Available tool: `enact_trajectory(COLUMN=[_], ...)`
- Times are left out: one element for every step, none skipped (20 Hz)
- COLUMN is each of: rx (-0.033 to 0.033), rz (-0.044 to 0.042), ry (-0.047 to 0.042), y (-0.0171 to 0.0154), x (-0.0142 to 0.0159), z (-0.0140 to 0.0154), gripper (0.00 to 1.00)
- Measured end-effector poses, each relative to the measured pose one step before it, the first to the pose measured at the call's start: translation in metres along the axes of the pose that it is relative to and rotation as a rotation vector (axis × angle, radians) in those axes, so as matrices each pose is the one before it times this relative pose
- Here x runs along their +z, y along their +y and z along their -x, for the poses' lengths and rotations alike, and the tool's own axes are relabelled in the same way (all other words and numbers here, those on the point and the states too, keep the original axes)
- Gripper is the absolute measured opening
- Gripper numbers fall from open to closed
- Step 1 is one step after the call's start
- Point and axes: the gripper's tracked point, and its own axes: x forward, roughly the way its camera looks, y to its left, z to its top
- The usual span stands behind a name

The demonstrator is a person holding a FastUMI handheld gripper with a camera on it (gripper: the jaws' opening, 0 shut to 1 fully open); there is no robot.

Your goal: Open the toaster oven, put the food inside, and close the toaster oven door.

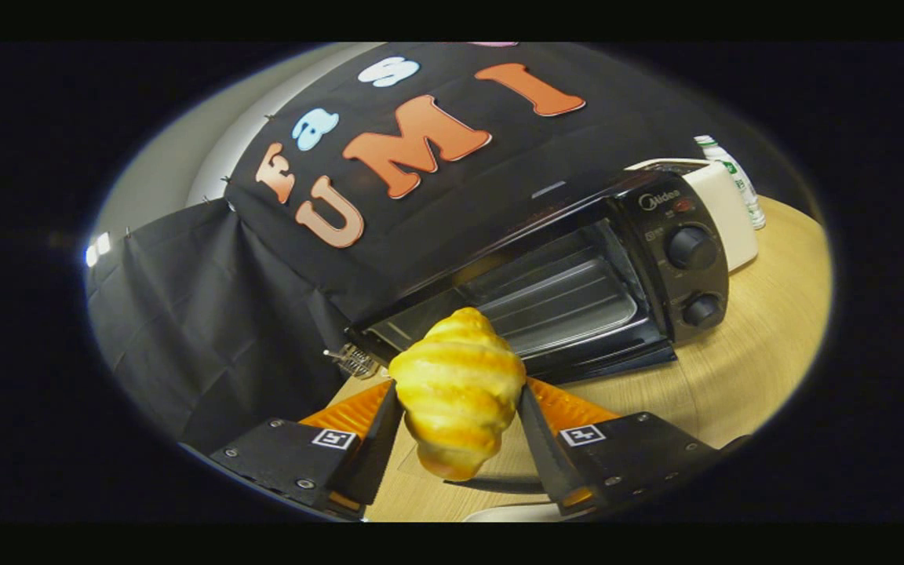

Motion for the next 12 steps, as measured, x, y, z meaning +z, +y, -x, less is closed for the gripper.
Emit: enact_trajectory(rx=[-0.01202,-0.00338,-0.00216,-0.00747,-0.01465,-0.01512,-0.00515,-0.00254,-0.00986,-0.01104,-0.01108,-0.0179], rz=[0.00419,0.01508,0.0178,0.01644,0.0107,0.00454,0.01026,0.01764,0.01422,0.0059,0.00077,0.00627], ry=[-0.01004,-0.00561,-0.00972,-0.00714,-0.00364,-0.00278,-0.00858,-0.00689,-0.0061,-0.00289,0.00054,0.00926], y=[-0.00217,0.00087,0.00298,0.00026,-0.00288,-0.00231,0.00103,0.00125,-0.00107,-0.00186,-0.00167,-0.00351], x=[0.00446,0.00349,0.00362,0.00411,0.00261,0.00323,0.0031,0.00248,0.00173,0.00262,0.00064,-0.00065], z=[-0.00525,-0.00528,-0.0031,-0.00451,-0.00564,-0.00596,-0.00391,-0.00489,-0.00406,-0.00466,-0.0058,-0.00548], gripper=[0.79,0.79,0.79,0.79,0.79,0.79,0.79,0.79,0.79,0.79,0.79,0.79])
